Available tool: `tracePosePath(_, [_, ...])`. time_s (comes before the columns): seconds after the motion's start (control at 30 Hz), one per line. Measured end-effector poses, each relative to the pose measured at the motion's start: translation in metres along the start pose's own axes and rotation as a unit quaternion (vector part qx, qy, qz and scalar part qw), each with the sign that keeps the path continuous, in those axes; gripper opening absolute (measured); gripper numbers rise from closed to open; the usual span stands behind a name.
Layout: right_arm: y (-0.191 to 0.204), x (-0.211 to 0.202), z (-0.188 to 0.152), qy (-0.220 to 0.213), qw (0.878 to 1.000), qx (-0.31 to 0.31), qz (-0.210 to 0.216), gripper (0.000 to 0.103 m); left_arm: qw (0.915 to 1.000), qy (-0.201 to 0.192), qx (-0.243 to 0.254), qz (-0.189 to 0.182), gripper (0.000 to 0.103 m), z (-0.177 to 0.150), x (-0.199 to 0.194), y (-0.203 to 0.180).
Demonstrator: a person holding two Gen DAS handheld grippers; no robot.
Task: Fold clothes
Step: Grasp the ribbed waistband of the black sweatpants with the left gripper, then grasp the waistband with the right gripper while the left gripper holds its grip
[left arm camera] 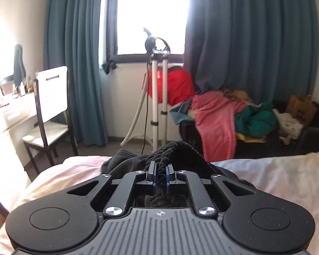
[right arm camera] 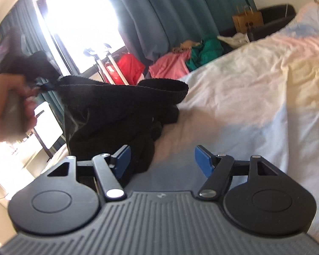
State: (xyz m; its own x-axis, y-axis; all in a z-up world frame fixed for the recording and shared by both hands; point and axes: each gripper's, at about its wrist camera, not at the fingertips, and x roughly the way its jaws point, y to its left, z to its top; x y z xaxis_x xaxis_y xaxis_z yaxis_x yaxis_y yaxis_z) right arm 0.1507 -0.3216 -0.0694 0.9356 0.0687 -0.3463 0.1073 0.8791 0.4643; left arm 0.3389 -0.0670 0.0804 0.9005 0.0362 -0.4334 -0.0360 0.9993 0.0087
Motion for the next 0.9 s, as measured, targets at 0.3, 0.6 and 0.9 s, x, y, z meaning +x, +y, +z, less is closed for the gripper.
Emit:
tracePosePath(0.3, [0.015, -0.058, 0.016, -0.048, 0.999, -0.015, 0.020, 0.070, 0.9965, -0.028, -0.063, -0.047, 0.008, -0.104, -0.171, 0.112])
tracePosePath(0.6, [0.049, -0.052, -0.007, 0.028, 0.995, -0.094, 0.026, 0.070, 0.9892, 0.089, -0.115, 0.017, 0.008, -0.211, -0.179, 0.205])
tracePosePath(0.9, [0.055, 0.003, -0.057, 0.133, 0.978, -0.155, -0.028, 0.070, 0.9704, 0.110, -0.214, -0.014, 0.024, -0.214, -0.192, 0.225])
